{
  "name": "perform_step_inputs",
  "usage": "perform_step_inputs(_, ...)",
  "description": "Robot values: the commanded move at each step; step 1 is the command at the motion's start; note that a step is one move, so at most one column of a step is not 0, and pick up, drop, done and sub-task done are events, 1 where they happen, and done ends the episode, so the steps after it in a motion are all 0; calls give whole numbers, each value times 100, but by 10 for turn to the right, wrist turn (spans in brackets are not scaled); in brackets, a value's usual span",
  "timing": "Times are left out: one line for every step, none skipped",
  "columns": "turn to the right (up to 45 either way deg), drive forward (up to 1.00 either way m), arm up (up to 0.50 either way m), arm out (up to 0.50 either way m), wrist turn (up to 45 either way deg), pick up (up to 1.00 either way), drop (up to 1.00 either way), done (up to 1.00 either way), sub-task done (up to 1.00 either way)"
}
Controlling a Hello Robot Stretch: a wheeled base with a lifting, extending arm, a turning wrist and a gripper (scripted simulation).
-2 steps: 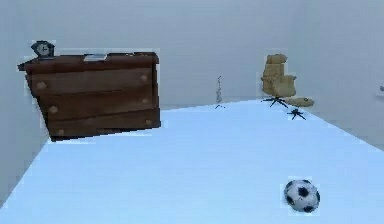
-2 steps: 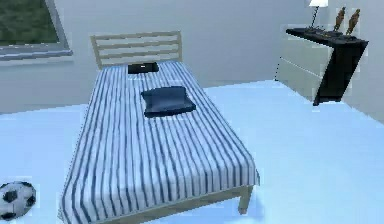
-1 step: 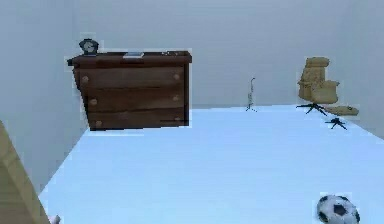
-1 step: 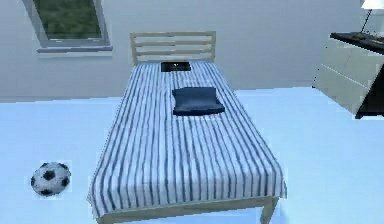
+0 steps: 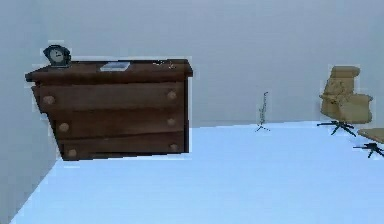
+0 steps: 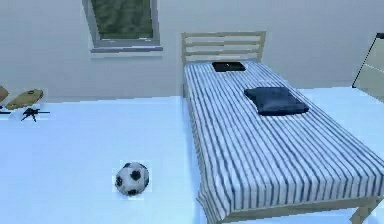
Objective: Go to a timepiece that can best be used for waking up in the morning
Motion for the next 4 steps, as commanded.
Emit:
perform_step_inputs(-300, 0, 0, 0, 0, 0, 0, 0, 0)
perform_step_inputs(-30, 0, 0, 0, 0, 0, 0, 0, 0)
perform_step_inputs(0, 5, 0, 0, 0, 0, 0, 0, 0)
perform_step_inputs(90, 0, 0, 0, 0, 0, 0, 0, 0)
